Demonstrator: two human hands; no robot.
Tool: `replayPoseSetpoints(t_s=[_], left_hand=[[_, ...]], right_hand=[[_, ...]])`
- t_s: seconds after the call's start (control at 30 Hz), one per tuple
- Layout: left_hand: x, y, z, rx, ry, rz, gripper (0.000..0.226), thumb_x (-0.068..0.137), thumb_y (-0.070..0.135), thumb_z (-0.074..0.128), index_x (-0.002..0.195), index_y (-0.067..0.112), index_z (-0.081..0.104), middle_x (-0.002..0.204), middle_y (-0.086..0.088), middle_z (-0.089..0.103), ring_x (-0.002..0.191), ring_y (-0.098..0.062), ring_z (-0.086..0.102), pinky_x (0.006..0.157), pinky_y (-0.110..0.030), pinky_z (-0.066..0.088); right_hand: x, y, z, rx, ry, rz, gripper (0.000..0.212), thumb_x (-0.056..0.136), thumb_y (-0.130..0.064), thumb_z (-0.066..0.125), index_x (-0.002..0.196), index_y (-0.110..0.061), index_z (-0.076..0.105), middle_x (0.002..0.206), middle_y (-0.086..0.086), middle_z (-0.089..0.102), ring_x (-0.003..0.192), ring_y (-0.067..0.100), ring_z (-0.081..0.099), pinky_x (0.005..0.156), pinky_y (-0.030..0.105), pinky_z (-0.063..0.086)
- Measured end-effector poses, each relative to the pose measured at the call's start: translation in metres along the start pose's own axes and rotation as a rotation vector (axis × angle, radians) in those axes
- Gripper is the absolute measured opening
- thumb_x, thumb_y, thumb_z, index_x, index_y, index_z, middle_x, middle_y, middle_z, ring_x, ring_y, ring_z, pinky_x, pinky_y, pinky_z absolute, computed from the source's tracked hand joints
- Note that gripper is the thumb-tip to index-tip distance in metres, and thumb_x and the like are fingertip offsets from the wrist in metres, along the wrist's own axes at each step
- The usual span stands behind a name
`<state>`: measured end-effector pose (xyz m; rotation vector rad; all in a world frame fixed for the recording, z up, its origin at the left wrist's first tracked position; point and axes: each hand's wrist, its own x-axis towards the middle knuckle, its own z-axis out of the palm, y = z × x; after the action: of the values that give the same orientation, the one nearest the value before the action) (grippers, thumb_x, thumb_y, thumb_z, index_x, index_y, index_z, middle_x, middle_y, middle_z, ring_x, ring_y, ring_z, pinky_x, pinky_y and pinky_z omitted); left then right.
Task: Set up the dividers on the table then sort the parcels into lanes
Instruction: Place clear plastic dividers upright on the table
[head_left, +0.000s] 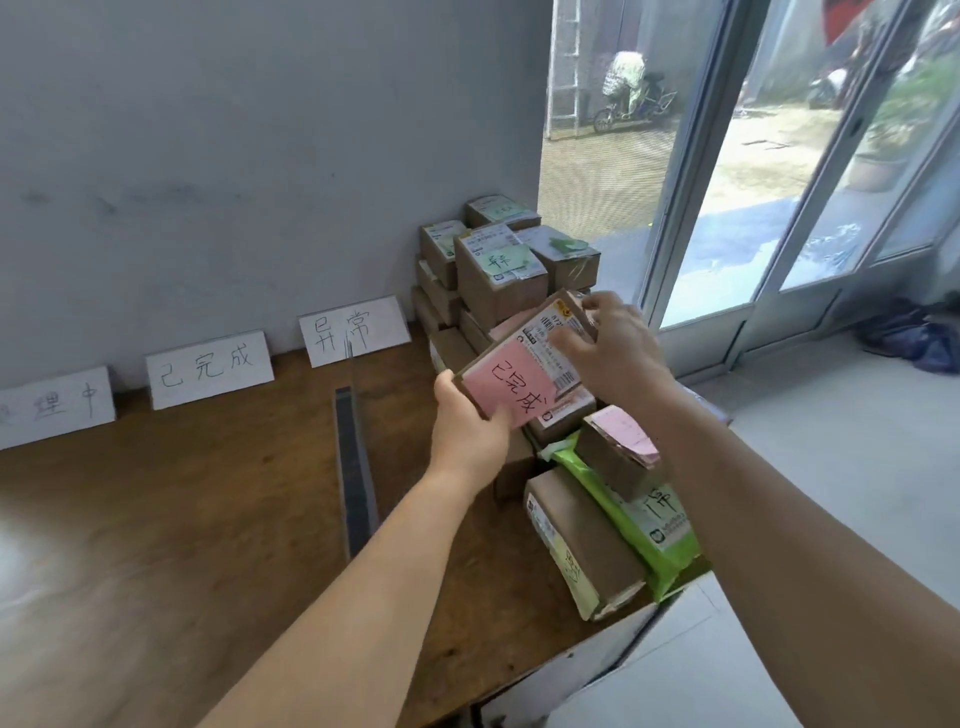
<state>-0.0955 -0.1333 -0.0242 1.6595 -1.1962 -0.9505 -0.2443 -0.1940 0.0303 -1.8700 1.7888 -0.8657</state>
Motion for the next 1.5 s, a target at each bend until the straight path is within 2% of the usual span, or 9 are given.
replayPoseSetpoints(t_s=[0.23, 0.33, 0.5, 0.63, 0.77, 0.9, 1.2, 1.37, 1.5], left_hand=[[0.019, 0.026, 0.039, 0.033, -0.046, 0.022, 0.048, 0.094, 0.019, 0.056, 0.138, 0.013, 0.038, 0.119, 0.004, 0.055, 0.109, -0.012, 0.053, 0.095, -0.024, 0.043], [0.024, 0.025, 0.05, 0.109, -0.079, 0.005, 0.06, 0.088, 0.033, 0.053, 0.143, 0.017, 0.039, 0.133, -0.004, 0.054, 0.122, -0.022, 0.051, 0.105, -0.041, 0.043], [0.03, 0.02, 0.058, 0.219, -0.104, -0.027, 0.053, 0.094, 0.032, 0.049, 0.142, 0.012, 0.043, 0.132, -0.012, 0.053, 0.118, -0.027, 0.052, 0.104, -0.041, 0.041], [0.031, 0.017, 0.061, 0.296, -0.138, -0.036, 0.015, 0.097, 0.028, 0.045, 0.101, 0.019, 0.056, 0.121, -0.008, 0.053, 0.097, -0.021, 0.049, 0.089, -0.031, 0.041], [0.028, 0.013, 0.06, 0.354, -0.168, 0.01, 0.05, 0.097, 0.029, 0.047, 0.143, 0.01, 0.041, 0.143, -0.009, 0.044, 0.126, -0.022, 0.047, 0.104, -0.028, 0.034], [0.023, 0.013, 0.054, 0.442, -0.169, 0.069, 0.055, 0.097, 0.027, 0.047, 0.148, 0.01, 0.034, 0.15, -0.011, 0.034, 0.135, -0.023, 0.037, 0.109, -0.028, 0.028], [0.004, -0.007, -0.013, 0.725, 0.026, 0.184, 0.057, 0.097, 0.029, 0.047, 0.15, 0.015, 0.028, 0.157, -0.005, 0.022, 0.144, -0.023, 0.019, 0.116, -0.037, 0.023], [-0.02, -0.042, -0.062, 0.904, 0.126, -0.114, 0.065, 0.099, 0.022, 0.047, 0.153, 0.011, 0.011, 0.16, -0.012, 0.008, 0.147, -0.03, 0.006, 0.118, -0.04, 0.015], [-0.028, -0.067, -0.079, 0.8, 0.047, -0.308, 0.062, 0.097, 0.013, 0.05, 0.15, 0.007, 0.019, 0.148, -0.016, 0.036, 0.129, -0.03, 0.045, 0.103, -0.039, 0.042]], right_hand=[[0.051, 0.046, -0.021, -0.052, -0.034, 0.081, 0.032, 0.095, -0.046, 0.047, 0.104, -0.016, 0.057, 0.104, 0.008, 0.059, 0.083, 0.02, 0.061, 0.057, 0.025, 0.047], [0.061, 0.06, -0.019, -0.08, -0.078, 0.124, 0.028, 0.095, -0.043, 0.049, 0.102, -0.017, 0.056, 0.107, 0.009, 0.058, 0.082, 0.02, 0.061, 0.058, 0.027, 0.048], [0.06, 0.073, -0.009, -0.173, -0.132, 0.147, 0.035, 0.093, -0.042, 0.053, 0.113, -0.014, 0.055, 0.107, 0.009, 0.057, 0.087, 0.023, 0.058, 0.073, 0.035, 0.051], [0.058, 0.077, -0.004, -0.211, -0.149, 0.14, 0.036, 0.092, -0.041, 0.055, 0.112, -0.011, 0.054, 0.102, 0.008, 0.056, 0.087, 0.023, 0.056, 0.072, 0.035, 0.048], [0.049, 0.076, -0.003, -0.258, -0.173, 0.146, 0.043, 0.092, -0.04, 0.055, 0.121, -0.01, 0.049, 0.114, 0.01, 0.055, 0.098, 0.024, 0.054, 0.084, 0.038, 0.049], [0.032, 0.065, -0.007, -0.412, -0.145, 0.052, 0.07, 0.094, -0.044, 0.051, 0.149, -0.01, 0.023, 0.154, 0.009, 0.028, 0.141, 0.029, 0.026, 0.115, 0.042, 0.021], [-0.03, 0.005, 0.018, -0.39, -0.221, -0.227, 0.065, 0.095, -0.045, 0.046, 0.15, -0.018, 0.023, 0.157, 0.0, 0.02, 0.146, 0.022, 0.013, 0.118, 0.04, 0.009], [-0.067, -0.026, 0.056, -0.338, -0.362, -0.327, 0.064, 0.096, -0.044, 0.047, 0.15, -0.021, 0.024, 0.158, -0.001, 0.022, 0.146, 0.021, 0.014, 0.118, 0.039, 0.01], [-0.091, -0.033, 0.093, -0.321, -0.422, -0.398, 0.059, 0.097, -0.041, 0.046, 0.148, -0.018, 0.029, 0.155, -0.001, 0.029, 0.144, 0.02, 0.02, 0.117, 0.035, 0.013]])
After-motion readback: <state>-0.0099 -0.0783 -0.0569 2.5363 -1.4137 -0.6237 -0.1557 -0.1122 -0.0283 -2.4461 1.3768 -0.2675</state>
